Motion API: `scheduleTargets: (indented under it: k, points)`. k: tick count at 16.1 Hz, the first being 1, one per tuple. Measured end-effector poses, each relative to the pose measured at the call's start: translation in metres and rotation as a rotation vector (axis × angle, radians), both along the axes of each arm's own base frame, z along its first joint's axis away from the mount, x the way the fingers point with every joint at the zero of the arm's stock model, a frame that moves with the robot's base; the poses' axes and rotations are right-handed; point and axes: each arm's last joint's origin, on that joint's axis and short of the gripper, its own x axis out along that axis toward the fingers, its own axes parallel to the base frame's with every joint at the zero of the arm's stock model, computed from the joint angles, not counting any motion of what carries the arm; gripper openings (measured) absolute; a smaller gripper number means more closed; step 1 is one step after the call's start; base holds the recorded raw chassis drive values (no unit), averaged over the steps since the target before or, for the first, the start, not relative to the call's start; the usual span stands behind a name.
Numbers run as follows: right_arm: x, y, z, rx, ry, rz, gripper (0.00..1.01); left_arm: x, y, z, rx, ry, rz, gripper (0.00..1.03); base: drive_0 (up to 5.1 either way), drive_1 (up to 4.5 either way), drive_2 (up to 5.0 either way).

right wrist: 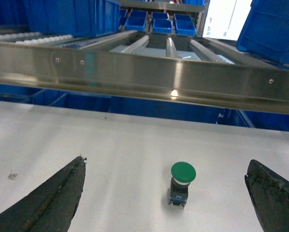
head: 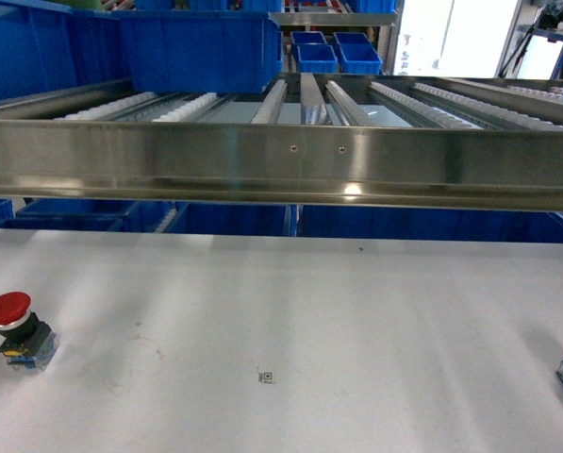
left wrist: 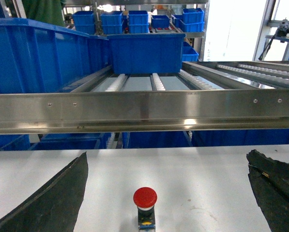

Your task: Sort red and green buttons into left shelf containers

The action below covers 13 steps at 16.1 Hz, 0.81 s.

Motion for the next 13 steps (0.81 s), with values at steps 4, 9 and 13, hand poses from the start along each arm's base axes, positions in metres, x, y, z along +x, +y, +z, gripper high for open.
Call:
scheduleTargets:
  k: [4, 9, 13]
  points:
    - [0.041, -0.002, 0.001, -0.062, 0.097, 0.017, 0.98, 0.046, 0.007, 0.007, 0.0, 0.127, -0.071, 0.98, 0.0, 0.0, 0.0]
    - [0.121, -0.008, -0.031, -0.134, 0.339, -0.01, 0.98, 0.129, 0.016, -0.017, 0.027, 0.328, -0.108, 0.98, 0.0, 0.0, 0.0]
    - [0.174, -0.008, -0.067, -0.169, 0.575, -0.003, 0.98, 0.182, 0.01, -0.049, 0.097, 0.446, -0.142, 0.98, 0.0, 0.0, 0.0]
